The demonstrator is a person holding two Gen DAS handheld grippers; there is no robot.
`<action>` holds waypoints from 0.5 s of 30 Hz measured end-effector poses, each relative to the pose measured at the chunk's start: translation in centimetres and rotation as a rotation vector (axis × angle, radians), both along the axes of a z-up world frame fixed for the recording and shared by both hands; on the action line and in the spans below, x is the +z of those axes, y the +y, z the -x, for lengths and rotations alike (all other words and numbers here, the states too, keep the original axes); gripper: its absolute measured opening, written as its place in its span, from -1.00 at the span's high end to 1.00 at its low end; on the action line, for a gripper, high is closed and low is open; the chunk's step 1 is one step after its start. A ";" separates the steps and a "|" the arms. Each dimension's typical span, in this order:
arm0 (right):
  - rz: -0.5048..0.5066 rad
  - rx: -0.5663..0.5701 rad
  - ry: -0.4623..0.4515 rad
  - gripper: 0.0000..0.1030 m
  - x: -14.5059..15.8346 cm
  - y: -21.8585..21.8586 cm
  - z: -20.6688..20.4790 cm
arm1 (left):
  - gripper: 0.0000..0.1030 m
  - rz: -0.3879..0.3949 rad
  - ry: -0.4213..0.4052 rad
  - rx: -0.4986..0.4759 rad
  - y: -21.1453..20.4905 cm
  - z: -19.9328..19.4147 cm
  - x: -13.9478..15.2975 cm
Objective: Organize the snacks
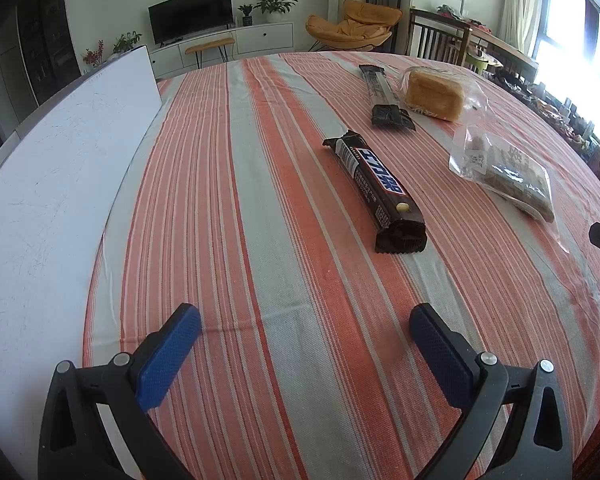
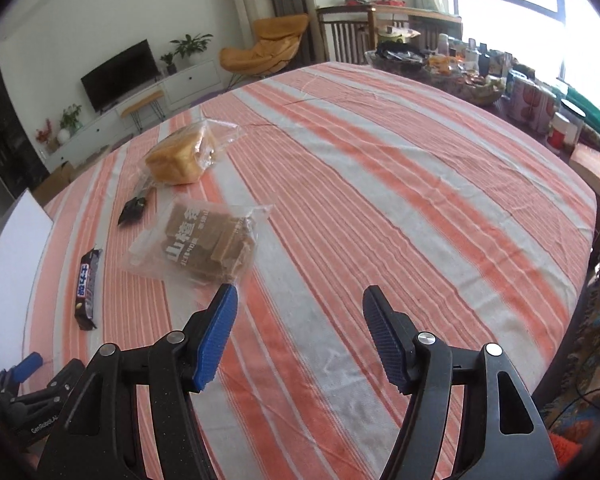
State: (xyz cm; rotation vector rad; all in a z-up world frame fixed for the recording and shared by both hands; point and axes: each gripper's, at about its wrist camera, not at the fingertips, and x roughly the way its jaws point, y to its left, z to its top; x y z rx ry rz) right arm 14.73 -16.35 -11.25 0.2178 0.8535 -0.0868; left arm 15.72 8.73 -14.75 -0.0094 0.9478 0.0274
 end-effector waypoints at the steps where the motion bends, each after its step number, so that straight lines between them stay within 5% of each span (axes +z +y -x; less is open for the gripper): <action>1: 0.009 0.002 0.012 -0.33 -0.2 0.2 -0.2 | -1.00 0.000 0.000 0.000 0.0 0.0 0.0; 15: 0.047 0.010 0.137 -0.44 -2.3 0.4 -1.2 | -1.00 0.000 0.000 0.000 0.0 0.0 0.0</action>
